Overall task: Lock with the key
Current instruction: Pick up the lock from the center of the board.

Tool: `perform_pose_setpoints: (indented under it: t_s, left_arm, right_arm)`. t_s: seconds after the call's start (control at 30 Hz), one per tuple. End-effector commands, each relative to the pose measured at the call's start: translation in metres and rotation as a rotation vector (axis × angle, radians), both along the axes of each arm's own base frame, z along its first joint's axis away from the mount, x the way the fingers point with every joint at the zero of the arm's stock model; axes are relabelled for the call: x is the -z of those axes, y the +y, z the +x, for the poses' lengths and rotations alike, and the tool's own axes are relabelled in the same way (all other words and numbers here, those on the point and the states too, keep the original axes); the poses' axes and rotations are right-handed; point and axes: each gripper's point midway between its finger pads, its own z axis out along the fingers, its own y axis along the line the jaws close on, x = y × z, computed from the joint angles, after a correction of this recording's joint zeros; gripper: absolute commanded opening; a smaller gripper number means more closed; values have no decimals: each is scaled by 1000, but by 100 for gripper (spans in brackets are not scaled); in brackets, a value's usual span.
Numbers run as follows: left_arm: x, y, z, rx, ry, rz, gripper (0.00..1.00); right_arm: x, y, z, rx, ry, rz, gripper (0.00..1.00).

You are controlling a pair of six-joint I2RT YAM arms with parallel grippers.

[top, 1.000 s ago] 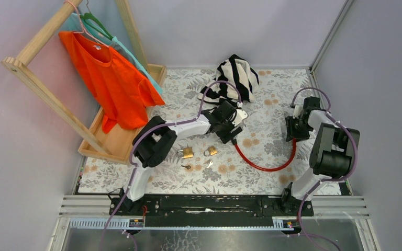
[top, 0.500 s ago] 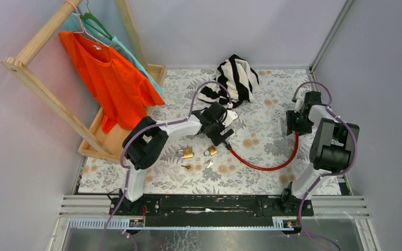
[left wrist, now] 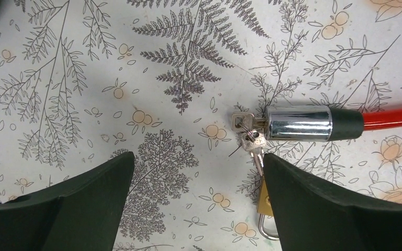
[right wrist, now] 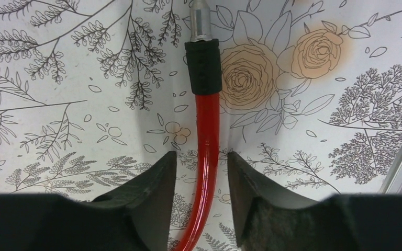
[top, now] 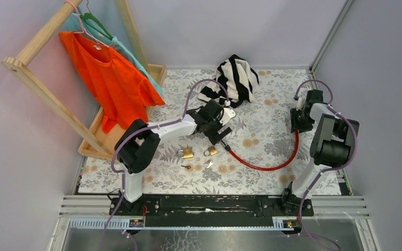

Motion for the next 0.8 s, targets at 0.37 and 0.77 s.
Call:
perform_pose_setpoints:
  t_s: [0.37, 0.77]
  left_arm:
    - [-16, -28, -67, 5, 269, -146, 89]
    - [-11, -55, -98, 21, 374, -205, 78]
  right_arm:
    - [-7, -13, 24, 104, -41, 8, 25]
    - [-12, -15, 22, 109, -51, -6, 25]
